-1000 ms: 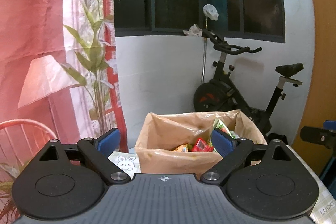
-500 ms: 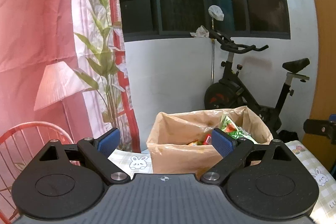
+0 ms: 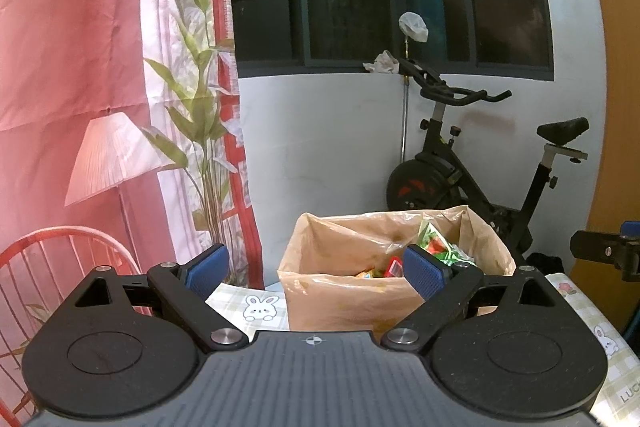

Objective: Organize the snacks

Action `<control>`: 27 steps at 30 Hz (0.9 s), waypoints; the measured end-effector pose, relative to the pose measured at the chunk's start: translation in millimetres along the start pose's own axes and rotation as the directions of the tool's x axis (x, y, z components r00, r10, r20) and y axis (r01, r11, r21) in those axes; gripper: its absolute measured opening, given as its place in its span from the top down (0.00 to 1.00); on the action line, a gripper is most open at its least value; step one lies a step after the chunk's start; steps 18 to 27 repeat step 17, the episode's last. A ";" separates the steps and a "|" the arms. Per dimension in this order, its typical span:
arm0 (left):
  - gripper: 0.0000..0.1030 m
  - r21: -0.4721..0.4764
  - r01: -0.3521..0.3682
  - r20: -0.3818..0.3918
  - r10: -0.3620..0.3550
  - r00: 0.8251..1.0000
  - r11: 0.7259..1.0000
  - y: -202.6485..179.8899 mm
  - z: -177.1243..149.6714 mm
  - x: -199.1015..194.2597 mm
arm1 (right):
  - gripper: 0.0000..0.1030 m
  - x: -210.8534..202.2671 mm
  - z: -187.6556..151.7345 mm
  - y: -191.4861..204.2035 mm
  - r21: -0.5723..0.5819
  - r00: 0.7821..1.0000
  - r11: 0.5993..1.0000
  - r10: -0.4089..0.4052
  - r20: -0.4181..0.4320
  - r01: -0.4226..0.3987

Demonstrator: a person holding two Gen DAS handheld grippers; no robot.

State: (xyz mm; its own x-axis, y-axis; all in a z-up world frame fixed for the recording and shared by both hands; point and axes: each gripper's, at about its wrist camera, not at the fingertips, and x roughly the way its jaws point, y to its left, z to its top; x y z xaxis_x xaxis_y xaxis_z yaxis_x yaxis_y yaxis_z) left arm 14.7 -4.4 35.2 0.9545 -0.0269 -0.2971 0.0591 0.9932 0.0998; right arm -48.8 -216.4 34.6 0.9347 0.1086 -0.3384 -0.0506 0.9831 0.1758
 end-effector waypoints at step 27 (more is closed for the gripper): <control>0.08 -0.047 0.016 -0.010 -0.017 1.000 0.999 5.8 -2.7 0.3 | 0.00 3.9 -5.2 5.5 -0.017 1.000 1.000 0.003 -0.018 -0.003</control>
